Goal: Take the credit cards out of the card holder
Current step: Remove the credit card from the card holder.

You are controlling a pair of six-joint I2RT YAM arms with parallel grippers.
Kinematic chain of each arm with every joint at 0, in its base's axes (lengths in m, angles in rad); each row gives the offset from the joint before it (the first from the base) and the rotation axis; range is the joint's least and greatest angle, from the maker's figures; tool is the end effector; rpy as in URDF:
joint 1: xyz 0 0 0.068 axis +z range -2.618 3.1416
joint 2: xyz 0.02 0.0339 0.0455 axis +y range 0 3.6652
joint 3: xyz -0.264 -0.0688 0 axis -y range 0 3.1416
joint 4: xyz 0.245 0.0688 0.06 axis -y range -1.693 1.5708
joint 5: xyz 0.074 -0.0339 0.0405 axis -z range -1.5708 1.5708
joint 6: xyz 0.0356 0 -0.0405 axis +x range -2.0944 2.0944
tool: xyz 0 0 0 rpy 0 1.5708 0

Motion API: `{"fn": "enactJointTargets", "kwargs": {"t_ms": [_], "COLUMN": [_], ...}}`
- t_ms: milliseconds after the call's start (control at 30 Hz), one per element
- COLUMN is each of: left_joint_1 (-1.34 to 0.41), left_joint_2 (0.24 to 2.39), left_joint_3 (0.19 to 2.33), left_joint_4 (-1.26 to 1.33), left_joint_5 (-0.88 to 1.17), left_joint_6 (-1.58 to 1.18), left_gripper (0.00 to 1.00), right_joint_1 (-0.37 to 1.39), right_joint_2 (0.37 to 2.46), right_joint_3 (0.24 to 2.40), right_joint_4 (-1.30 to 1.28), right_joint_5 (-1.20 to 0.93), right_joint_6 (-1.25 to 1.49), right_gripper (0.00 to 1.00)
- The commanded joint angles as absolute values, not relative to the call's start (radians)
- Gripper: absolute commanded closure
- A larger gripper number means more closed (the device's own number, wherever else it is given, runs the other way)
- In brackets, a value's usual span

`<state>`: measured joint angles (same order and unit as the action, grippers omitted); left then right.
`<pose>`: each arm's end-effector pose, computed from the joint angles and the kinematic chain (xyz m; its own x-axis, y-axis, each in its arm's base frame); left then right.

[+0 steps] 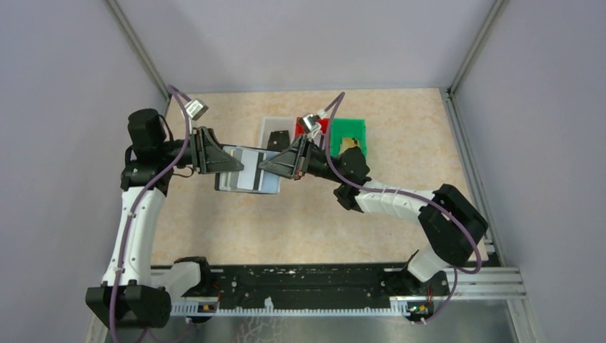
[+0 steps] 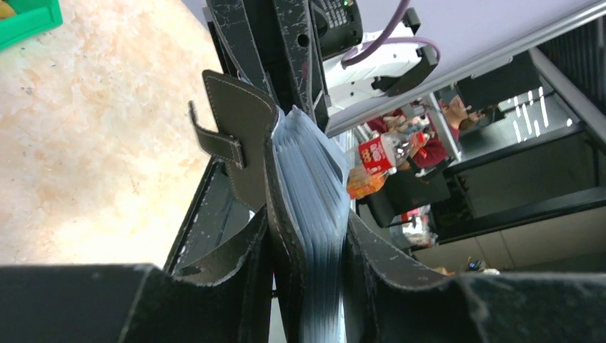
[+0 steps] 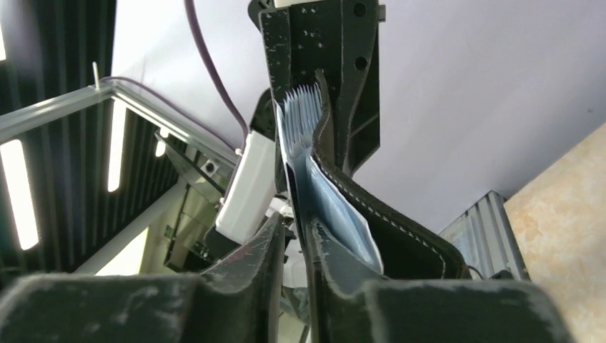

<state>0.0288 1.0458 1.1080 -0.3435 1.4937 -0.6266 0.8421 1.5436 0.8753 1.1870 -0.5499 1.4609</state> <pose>0.2031 -0.0297 0.3958 -0.7849 -0.0678 -0.6159 0.6110 0.0800 -0.7875 0.2078 0.2608 0.3244 -0.8964 0.2683 -0.3528 -0.4310 -0.3425 0.8348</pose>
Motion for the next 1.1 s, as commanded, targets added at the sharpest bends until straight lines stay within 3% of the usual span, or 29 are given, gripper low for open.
{"fn": "enactJointTargets", "kwargs": {"t_ms": [0, 100, 233, 300, 567, 1067], "left_joint_1": [0.026, 0.026, 0.026, 0.025, 0.026, 0.026], "left_joint_2": [1.07, 1.1, 1.096, 1.089, 1.081, 1.088], "left_joint_3": [1.188, 1.229, 1.232, 1.232, 1.226, 1.222], "left_joint_4": [-0.508, -0.632, -0.622, -0.603, -0.585, -0.581], "left_joint_5": [1.505, 1.496, 1.519, 1.525, 1.52, 1.526], "left_joint_6": [-0.423, -0.31, -0.331, -0.355, -0.373, -0.371], "left_gripper": [1.0, 1.0, 1.0, 1.0, 1.0, 1.0], "right_joint_1": [0.856, 0.876, 0.88, 0.881, 0.879, 0.768], "right_joint_2": [1.444, 1.429, 1.466, 1.499, 1.541, 1.316], "right_joint_3": [0.867, 0.88, 0.899, 0.913, 0.942, 0.784], "right_joint_4": [1.13, 1.099, 1.128, 1.187, 1.251, 0.992], "right_joint_5": [-0.565, -0.547, -0.542, -0.537, -0.563, -0.571], "right_joint_6": [1.358, 1.311, 1.323, 1.353, 1.399, 1.258], "right_gripper": [0.67, 0.5, 0.5, 0.55, 0.99, 1.0]}}
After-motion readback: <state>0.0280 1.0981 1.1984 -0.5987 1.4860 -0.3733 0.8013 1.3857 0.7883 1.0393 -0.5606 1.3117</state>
